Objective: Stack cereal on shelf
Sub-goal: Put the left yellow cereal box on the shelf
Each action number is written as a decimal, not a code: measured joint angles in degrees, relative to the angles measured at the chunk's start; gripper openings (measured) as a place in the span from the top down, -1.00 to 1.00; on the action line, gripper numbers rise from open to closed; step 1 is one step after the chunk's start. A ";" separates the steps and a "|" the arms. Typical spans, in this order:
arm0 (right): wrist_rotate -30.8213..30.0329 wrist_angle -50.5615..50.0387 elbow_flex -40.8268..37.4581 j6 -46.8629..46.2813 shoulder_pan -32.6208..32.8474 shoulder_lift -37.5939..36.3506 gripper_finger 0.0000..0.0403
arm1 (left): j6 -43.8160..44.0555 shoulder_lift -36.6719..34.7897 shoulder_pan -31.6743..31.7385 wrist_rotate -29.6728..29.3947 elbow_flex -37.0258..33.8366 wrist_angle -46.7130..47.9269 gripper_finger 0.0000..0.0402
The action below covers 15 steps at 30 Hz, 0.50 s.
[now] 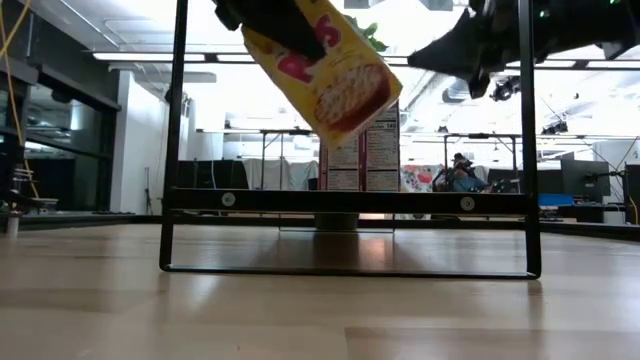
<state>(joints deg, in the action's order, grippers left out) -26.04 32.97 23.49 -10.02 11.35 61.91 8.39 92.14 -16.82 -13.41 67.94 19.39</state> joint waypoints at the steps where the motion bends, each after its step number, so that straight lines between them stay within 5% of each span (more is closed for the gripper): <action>1: -0.02 -0.37 0.00 0.00 0.18 -0.71 1.00 | -0.01 0.00 0.03 0.00 0.00 0.21 0.36; 15: -0.83 -0.52 0.00 0.02 0.29 -1.72 1.00 | -1.19 0.60 3.06 2.99 0.01 0.17 0.36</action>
<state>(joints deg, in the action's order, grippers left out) -26.87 32.45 23.49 -10.00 11.64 60.18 7.20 92.74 -13.76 -10.41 67.95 19.56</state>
